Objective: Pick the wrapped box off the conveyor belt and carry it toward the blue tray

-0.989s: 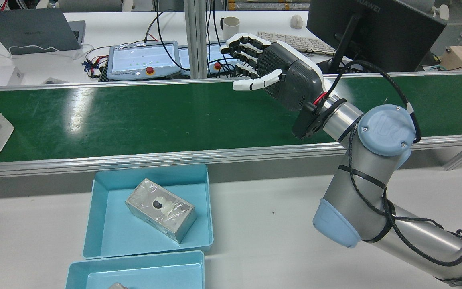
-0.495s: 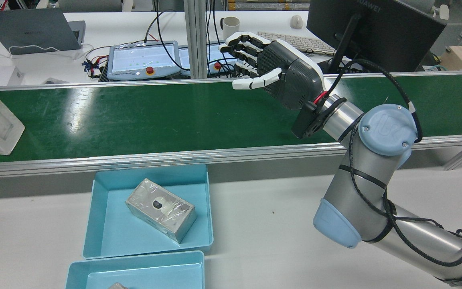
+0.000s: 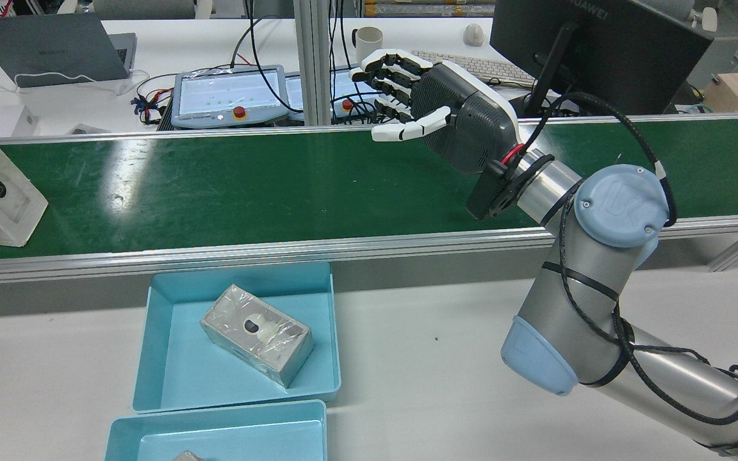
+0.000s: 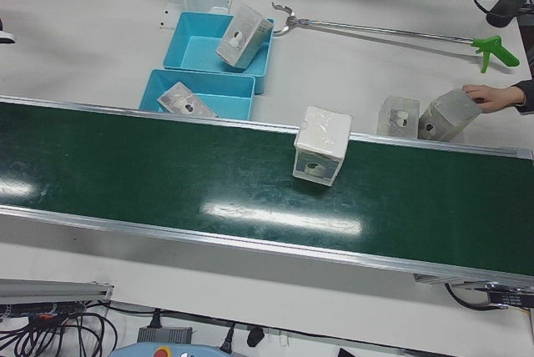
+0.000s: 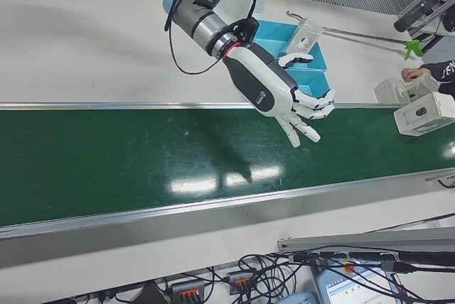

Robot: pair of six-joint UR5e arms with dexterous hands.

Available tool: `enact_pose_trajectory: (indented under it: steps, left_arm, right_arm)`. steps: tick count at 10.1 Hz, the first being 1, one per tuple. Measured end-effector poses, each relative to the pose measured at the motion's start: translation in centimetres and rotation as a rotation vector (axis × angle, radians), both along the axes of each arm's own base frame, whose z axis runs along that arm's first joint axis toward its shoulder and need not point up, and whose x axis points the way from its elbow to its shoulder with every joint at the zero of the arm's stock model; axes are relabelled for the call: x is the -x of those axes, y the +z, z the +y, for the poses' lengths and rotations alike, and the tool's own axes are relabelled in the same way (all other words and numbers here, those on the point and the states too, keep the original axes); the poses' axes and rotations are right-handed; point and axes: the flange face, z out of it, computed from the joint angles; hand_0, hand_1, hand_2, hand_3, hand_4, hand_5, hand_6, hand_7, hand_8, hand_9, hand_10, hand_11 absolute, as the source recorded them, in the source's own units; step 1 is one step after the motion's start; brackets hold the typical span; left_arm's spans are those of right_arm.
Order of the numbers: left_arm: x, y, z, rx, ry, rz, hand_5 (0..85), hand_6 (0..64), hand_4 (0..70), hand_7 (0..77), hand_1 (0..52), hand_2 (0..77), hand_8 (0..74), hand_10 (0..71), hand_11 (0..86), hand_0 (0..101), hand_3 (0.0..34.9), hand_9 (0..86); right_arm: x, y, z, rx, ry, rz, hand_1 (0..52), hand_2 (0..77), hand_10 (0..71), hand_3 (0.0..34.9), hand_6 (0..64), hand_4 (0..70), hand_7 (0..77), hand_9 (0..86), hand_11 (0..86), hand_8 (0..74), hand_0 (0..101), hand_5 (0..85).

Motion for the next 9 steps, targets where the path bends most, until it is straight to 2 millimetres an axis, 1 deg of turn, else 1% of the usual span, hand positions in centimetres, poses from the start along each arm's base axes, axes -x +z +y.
enact_pose_trajectory:
  steps: [2,4,6,9]
  left_arm:
    - [0.0,0.0,0.0,0.0,0.0,0.0,1.1,0.0,0.0,0.0,0.0,0.5,0.0,0.5,0.0,0,0.0,0.0]
    - [0.0,0.0,0.0,0.0,0.0,0.0,1.1,0.0,0.0,0.5,0.0,0.5,0.0,0.5,0.0,0,0.0,0.0]
    - [0.0,0.0,0.0,0.0,0.0,0.0,1.1,0.0,0.0,0.5,0.0,0.5,0.0,0.5,0.0,0,0.0,0.0]
    - [0.0,0.0,0.0,0.0,0.0,0.0,1.1,0.0,0.0,0.0,0.0,0.5,0.0,0.5,0.0,0,0.0,0.0]
  right_arm:
    - [-1.3,0.1,-0.6,0.001,0.018,0.004,19.1,21.3,0.0,19.0,8.7,19.1,30.5,9.3,1.1,2.7,52,38.2]
    - [-1.9,0.4,-0.8,0.005,0.025,0.009,19.1,20.2,0.0,17.3,9.3,19.1,30.5,9.3,1.1,2.2,52,38.2]
    - [-1.7,0.4,-0.7,0.004,0.021,0.008,19.1,20.2,0.0,17.3,9.3,19.1,30.5,9.3,1.1,2.2,52,38.2]
    - [-1.5,-0.2,-0.5,-0.003,0.016,-0.002,19.1,20.7,0.0,17.4,8.7,19.1,30.5,9.3,1.1,2.2,52,38.2]
